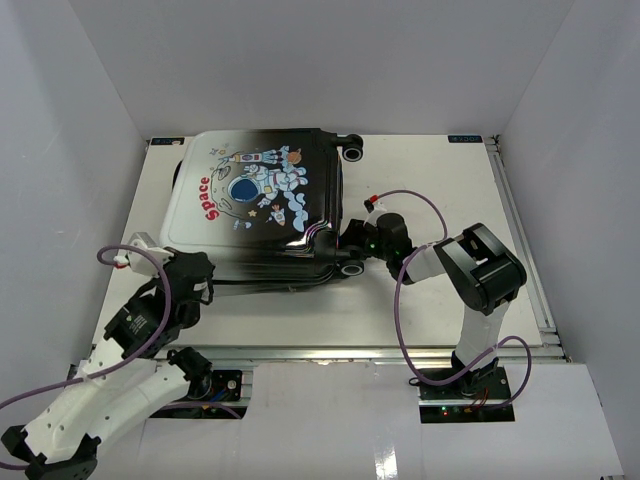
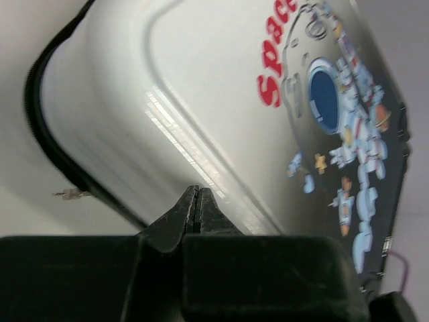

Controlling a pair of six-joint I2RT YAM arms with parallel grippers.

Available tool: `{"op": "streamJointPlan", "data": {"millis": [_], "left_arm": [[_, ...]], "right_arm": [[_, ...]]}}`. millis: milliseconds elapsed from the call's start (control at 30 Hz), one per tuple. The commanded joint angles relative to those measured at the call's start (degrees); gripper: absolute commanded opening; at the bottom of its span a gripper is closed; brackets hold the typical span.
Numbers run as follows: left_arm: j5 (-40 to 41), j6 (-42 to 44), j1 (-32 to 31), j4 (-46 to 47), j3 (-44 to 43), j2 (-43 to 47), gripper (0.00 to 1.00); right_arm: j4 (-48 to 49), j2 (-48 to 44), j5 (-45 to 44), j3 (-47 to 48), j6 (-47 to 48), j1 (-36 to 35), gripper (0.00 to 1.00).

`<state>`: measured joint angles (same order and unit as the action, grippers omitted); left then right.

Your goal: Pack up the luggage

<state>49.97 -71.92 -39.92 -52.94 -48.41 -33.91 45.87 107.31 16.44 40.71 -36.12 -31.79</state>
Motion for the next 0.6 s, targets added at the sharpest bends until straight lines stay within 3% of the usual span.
{"op": "streamJointPlan", "data": {"millis": [0, 100, 200, 400, 567], "left_arm": [[-9.67, 5.76, 0.02, -8.59, 0.58, 0.0, 0.0], [-15.88, 5.02, 0.02, -7.59, 1.84, -3.53, 0.0], [-15.75, 4.62, 0.02, -3.95, 4.26, -6.86, 0.0], [-1.4, 3.28, 0.02, 3.45, 5.15, -9.74, 0.0], [0.87, 3.33, 1.47, 8.76, 5.94, -12.07, 0.0]], "right_arm": [[-4.99, 0.63, 0.36, 0.87, 2.72, -1.34, 0.5], [-4.95, 0.19, 0.07, 0.85, 2.69, -1.43, 0.49], [-5.62, 0.03, 0.09, 1.42, 3.03, -1.35, 0.49], [-6.24, -0.78, -1.4, 0.63, 4.37, -1.76, 0.49], [-6.8, 0.06, -2.97, 1.05, 6.1, -5.45, 0.49]]}}
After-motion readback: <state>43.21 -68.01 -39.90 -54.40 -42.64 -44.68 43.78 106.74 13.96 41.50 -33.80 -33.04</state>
